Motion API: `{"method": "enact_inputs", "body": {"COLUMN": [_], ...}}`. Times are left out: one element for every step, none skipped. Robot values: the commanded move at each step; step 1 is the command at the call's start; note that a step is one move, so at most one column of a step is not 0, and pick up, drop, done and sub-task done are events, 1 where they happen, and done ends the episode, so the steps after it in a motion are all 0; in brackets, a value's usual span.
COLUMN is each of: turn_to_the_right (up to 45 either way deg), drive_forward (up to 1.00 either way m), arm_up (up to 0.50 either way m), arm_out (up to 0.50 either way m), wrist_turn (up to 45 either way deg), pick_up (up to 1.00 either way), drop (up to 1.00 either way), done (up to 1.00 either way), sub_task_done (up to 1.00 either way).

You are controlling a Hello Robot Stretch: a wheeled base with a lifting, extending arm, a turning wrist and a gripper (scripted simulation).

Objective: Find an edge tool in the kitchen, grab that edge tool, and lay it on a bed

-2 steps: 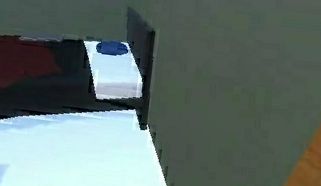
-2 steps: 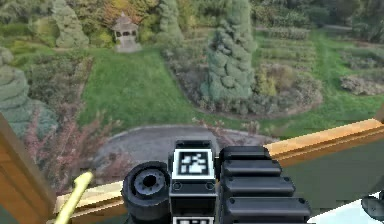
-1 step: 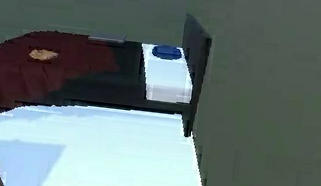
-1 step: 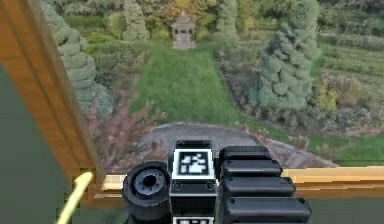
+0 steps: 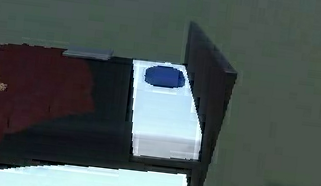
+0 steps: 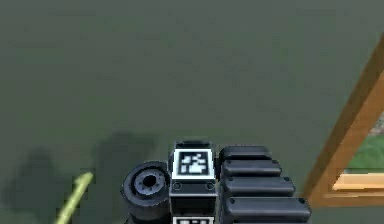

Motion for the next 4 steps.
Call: {"method": "enact_inputs", "body": {"turn_to_the_right": [-45.0, -6.0, 0.0, -45.0], "drive_forward": [0.00, 0.00, 0.85, 0.00], "arm_up": [0.00, 0.00, 0.00, 0.00], "arm_out": [0.00, 0.00, 0.00, 0.00], "wrist_turn": [0.0, 0.0, 0.0, 0.0], "pick_up": [0.00, 0.00, 0.00, 0.00], "drop": [0.00, 0.00, 0.00, 0.00], "done": [0.00, 0.00, 0.00, 0.00], "sub_task_done": [0.00, 0.00, 0.00, 0.00]}}
